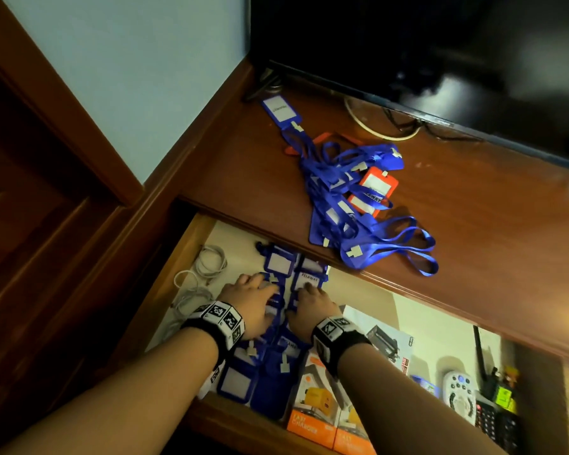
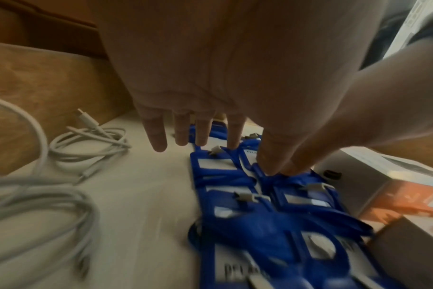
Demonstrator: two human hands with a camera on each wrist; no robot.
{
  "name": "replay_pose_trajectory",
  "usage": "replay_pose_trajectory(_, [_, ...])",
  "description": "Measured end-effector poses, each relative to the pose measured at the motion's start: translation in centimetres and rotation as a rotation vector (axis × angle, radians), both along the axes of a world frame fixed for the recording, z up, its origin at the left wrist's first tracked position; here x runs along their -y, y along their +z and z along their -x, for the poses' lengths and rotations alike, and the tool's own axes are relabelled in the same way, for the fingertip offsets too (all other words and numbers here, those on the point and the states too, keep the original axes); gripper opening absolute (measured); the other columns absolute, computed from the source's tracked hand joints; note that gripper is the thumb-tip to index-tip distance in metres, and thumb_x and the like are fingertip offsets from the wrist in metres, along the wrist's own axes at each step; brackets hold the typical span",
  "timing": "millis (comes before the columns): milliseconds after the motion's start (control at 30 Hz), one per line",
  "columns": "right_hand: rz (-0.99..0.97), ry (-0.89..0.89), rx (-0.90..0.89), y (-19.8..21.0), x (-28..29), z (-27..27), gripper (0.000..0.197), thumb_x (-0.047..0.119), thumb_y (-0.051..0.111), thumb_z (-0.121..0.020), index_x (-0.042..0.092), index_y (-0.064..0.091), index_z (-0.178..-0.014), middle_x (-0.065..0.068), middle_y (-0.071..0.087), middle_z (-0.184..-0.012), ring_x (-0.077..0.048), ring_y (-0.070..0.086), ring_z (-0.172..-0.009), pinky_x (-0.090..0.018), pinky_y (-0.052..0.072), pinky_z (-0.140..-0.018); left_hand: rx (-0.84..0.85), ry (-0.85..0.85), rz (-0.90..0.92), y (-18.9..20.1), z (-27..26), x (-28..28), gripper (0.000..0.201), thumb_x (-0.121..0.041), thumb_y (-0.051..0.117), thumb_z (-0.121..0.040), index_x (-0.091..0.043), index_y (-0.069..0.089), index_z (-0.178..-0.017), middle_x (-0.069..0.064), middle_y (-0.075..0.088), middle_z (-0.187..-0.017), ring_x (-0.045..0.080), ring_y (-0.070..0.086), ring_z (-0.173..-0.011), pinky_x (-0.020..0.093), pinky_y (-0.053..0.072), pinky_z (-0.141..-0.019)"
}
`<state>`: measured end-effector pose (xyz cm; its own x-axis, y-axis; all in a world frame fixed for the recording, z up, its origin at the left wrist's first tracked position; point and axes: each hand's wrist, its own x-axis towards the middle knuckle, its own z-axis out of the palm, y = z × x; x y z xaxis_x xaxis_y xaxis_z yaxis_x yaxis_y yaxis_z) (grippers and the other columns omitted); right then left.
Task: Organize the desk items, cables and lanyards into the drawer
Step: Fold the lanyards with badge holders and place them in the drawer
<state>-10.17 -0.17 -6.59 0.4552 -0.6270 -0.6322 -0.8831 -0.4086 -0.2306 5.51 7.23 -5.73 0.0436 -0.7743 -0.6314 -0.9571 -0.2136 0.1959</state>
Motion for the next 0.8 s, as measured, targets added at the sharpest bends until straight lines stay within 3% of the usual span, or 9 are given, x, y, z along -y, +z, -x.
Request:
replay_pose_trajectory(100, [-0.004,0.028,0.023,1.8,0.0,0.3,0.046,0.039,0.051,-0.098,0.014,0.052,-0.136,-0.008,0.05,-0.144,-0.03,0.046,-0.135,-0.041,0.043,-0.109,-0.007,-0.001,-0.003,-0.1,-0.5,2.4,0.084,-0.053,0.056,-0.095,-0.037,0.01,-0.164,0.0,0.001,-0.174,0.032,0.013,-0.156,0.051,0.034,-0.118])
replay_pose_trajectory(167, [-0.002,0.015,0.064,4.0,0.4,0.5,0.033,0.034,0.05,-0.1,0.013,0.062,-0.122,-0.013,0.062,-0.13,-0.032,0.058,-0.121,-0.034,0.047,-0.093,0.0,-0.009,-0.01,-0.5,-0.6,3.6,0.085,-0.055,0.053,-0.097,-0.038,0.004,-0.164,-0.003,-0.006,-0.174,0.032,0.007,-0.158,0.05,0.031,-0.122])
replay_pose_trajectory(267, [0.016,-0.019,0.194,8.2,2.2,1.2,0.026,0.035,0.053,-0.099,0.014,0.069,-0.097,-0.01,0.074,-0.099,-0.03,0.068,-0.095,-0.032,0.051,-0.077,0.018,-0.035,-0.033,-1.4,-0.6,4.4,0.074,-0.058,0.044,-0.099,-0.037,0.013,-0.164,-0.006,-0.005,-0.174,0.03,0.005,-0.159,0.051,0.028,-0.123])
replay_pose_trajectory(400, [0.236,-0.213,0.418,12.7,7.3,2.7,0.032,0.041,0.059,-0.098,0.022,0.06,-0.072,0.006,0.064,-0.064,-0.018,0.062,-0.067,-0.031,0.048,-0.065,0.035,-0.088,-0.002,-2.0,-0.5,3.5,0.065,-0.055,0.046,-0.099,-0.034,0.031,-0.159,-0.005,0.006,-0.174,0.029,0.014,-0.156,0.05,0.034,-0.119])
replay_pose_trajectory(467, [0.362,-0.303,0.456,13.6,10.7,3.3,0.025,0.04,0.059,-0.097,0.023,0.062,-0.079,0.004,0.067,-0.073,-0.021,0.062,-0.074,-0.03,0.045,-0.068,0.036,-0.099,0.011,-2.1,-0.5,2.8,0.061,-0.053,0.046,-0.1,-0.032,0.036,-0.156,-0.005,0.01,-0.173,0.028,0.018,-0.155,0.049,0.035,-0.117])
replay_pose_trajectory(533, [0.374,-0.363,0.405,13.3,14.0,3.5,0.019,0.037,0.062,-0.095,0.02,0.066,-0.101,-0.003,0.071,-0.098,-0.027,0.065,-0.092,-0.031,0.047,-0.078,0.045,-0.103,0.015,-2.2,-0.4,2.1,0.059,-0.053,0.045,-0.1,-0.031,0.04,-0.154,-0.006,0.012,-0.172,0.026,0.019,-0.154,0.048,0.035,-0.118])
replay_pose_trajectory(633, [0.278,-0.458,0.212,11.6,17.9,3.2,0.054,0.043,0.073,-0.087,0.012,0.056,-0.129,-0.014,0.063,-0.127,-0.034,0.061,-0.115,-0.039,0.051,-0.095,0.059,-0.115,0.013,-2.1,-0.3,1.5,0.056,-0.05,0.043,-0.1,-0.028,0.042,-0.152,-0.005,0.017,-0.171,0.025,0.019,-0.154,0.049,0.034,-0.118])
replay_pose_trajectory(700, [0.231,-0.462,0.097,11.3,18.7,2.8,0.074,0.055,0.076,-0.081,0.009,0.052,-0.133,-0.017,0.06,-0.132,-0.037,0.062,-0.115,-0.044,0.054,-0.095,0.057,-0.111,0.008,-1.8,-0.3,1.1,0.055,-0.047,0.042,-0.101,-0.027,0.041,-0.152,-0.005,0.018,-0.17,0.024,0.018,-0.155,0.048,0.033,-0.119])
replay_pose_trajectory(800, [0.197,-0.365,0.028,11.9,17.6,2.3,0.079,0.071,0.072,-0.076,0.013,0.057,-0.127,-0.012,0.065,-0.125,-0.032,0.063,-0.099,-0.039,0.052,-0.08,0.035,-0.067,0.039,-1.5,-0.3,0.6,0.054,-0.046,0.046,-0.1,-0.027,0.041,-0.151,-0.005,0.022,-0.167,0.022,0.021,-0.153,0.047,0.036,-0.117])
